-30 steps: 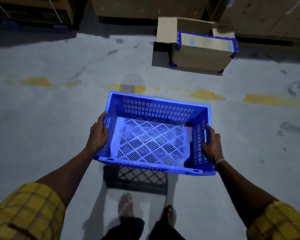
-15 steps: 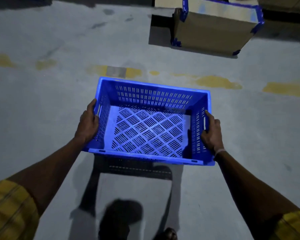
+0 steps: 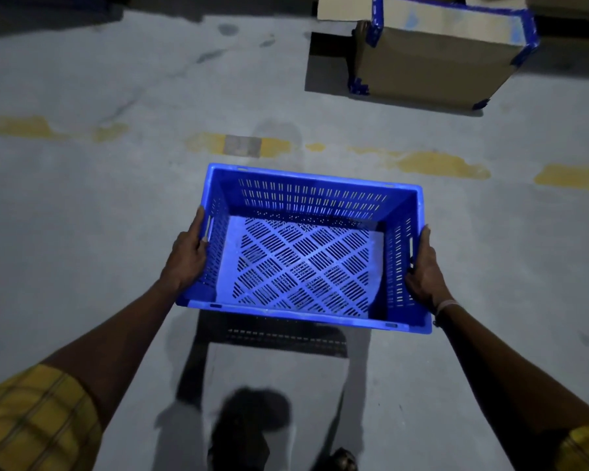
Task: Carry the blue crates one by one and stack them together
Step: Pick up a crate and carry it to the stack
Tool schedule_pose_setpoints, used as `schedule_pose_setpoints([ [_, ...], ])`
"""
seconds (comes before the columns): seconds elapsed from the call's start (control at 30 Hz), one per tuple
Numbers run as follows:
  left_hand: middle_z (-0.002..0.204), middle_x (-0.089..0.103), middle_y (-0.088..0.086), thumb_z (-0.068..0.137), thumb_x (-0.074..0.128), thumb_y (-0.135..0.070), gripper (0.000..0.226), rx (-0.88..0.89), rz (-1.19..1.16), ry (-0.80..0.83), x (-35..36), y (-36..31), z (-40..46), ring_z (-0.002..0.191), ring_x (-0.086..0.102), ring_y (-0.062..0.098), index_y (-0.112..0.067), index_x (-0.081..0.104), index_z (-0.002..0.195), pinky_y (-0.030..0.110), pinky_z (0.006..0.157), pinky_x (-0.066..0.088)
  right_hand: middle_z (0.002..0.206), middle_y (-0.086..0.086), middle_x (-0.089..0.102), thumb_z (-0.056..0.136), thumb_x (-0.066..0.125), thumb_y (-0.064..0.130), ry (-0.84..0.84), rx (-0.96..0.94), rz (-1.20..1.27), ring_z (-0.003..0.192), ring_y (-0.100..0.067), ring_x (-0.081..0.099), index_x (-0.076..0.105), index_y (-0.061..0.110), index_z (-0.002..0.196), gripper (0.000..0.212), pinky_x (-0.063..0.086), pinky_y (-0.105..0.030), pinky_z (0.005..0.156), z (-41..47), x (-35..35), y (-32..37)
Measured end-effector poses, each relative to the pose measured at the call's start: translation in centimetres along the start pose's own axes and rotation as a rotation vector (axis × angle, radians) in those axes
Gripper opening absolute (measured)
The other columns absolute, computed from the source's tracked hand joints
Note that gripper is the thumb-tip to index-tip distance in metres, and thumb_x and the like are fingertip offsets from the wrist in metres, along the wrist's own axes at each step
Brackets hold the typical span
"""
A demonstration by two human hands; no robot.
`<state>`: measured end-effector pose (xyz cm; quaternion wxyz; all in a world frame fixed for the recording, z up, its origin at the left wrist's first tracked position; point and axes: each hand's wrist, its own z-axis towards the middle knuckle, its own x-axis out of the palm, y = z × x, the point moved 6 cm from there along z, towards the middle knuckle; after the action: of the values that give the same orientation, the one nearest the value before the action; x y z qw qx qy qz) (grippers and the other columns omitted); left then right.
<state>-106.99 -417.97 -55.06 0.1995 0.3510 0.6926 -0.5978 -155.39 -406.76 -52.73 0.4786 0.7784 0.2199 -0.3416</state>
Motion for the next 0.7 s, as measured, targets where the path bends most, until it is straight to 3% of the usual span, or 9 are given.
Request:
schedule_pose_setpoints([
  [0.1,0.105,0.066,0.023,0.103,0.042,-0.011,0.077,0.025,0.004,-0.020,0.0,-0.1,0.5,0.084,0.066,0.035,-0.045,0.001,0.158,0.052,0.074,0.056,0.133,-0.023,0.043,0.087,0.067,0.018,-0.015,-0.028,-0.005,0.105,-0.047,0.058,-0.024,0.042,0.151,0.113,0.050,-0.065,0.083,0.8,0.3,-0.4],
  [0.2,0.107,0.066,0.023,0.104,0.042,-0.012,0.075,0.035,0.009,-0.039,0.0,-0.3,0.5,0.087,0.067,0.036,-0.044,0.002,0.159,0.051,0.076,0.055,0.130,-0.021,0.048,0.086,0.067,0.025,-0.024,-0.045,0.025,0.100,-0.044,0.061,-0.021,0.046,0.151,0.112,0.052,-0.065,0.078,1.3,0.4,-0.9],
  [0.4,0.110,0.065,0.022,0.105,0.041,-0.015,0.072,-0.005,0.022,-0.036,-0.8,0.0,-0.9,0.089,0.066,0.033,-0.045,0.002,0.158,0.051,0.080,0.055,0.142,-0.023,0.036,0.087,0.064,0.009,0.054,-0.056,0.000,0.109,-0.047,0.056,-0.027,0.040,0.150,0.114,0.048,-0.065,0.088,-0.4,1.2,-0.1],
  [0.5,0.103,0.064,0.021,0.104,0.041,-0.014,0.074,0.046,0.056,-0.052,-0.8,0.4,-0.9,0.084,0.065,0.032,-0.042,0.001,0.159,0.049,0.076,0.055,0.134,-0.026,0.040,0.089,0.062,0.010,0.015,-0.043,-0.020,0.099,-0.046,0.059,-0.023,0.033,0.153,0.110,0.050,-0.061,0.083,-1.0,1.9,-0.5],
  [0.6,0.098,0.056,0.022,0.103,0.042,-0.015,0.077,0.062,0.099,-0.100,-0.2,0.6,-0.6,0.085,0.060,0.037,-0.043,-0.002,0.159,0.048,0.075,0.052,0.122,-0.025,0.047,0.086,0.064,0.009,-0.028,-0.025,-0.020,0.089,-0.046,0.061,-0.021,0.036,0.153,0.111,0.052,-0.060,0.079,-0.1,2.0,-1.1],
  [0.7,0.098,0.055,0.022,0.102,0.043,-0.019,0.079,0.075,0.128,-0.114,0.1,0.4,-0.4,0.084,0.060,0.038,-0.045,-0.006,0.158,0.050,0.074,0.054,0.124,-0.026,0.047,0.085,0.065,0.008,-0.034,0.002,-0.052,0.092,-0.049,0.060,-0.021,0.039,0.153,0.113,0.051,-0.063,0.081,0.5,2.0,-1.1],
])
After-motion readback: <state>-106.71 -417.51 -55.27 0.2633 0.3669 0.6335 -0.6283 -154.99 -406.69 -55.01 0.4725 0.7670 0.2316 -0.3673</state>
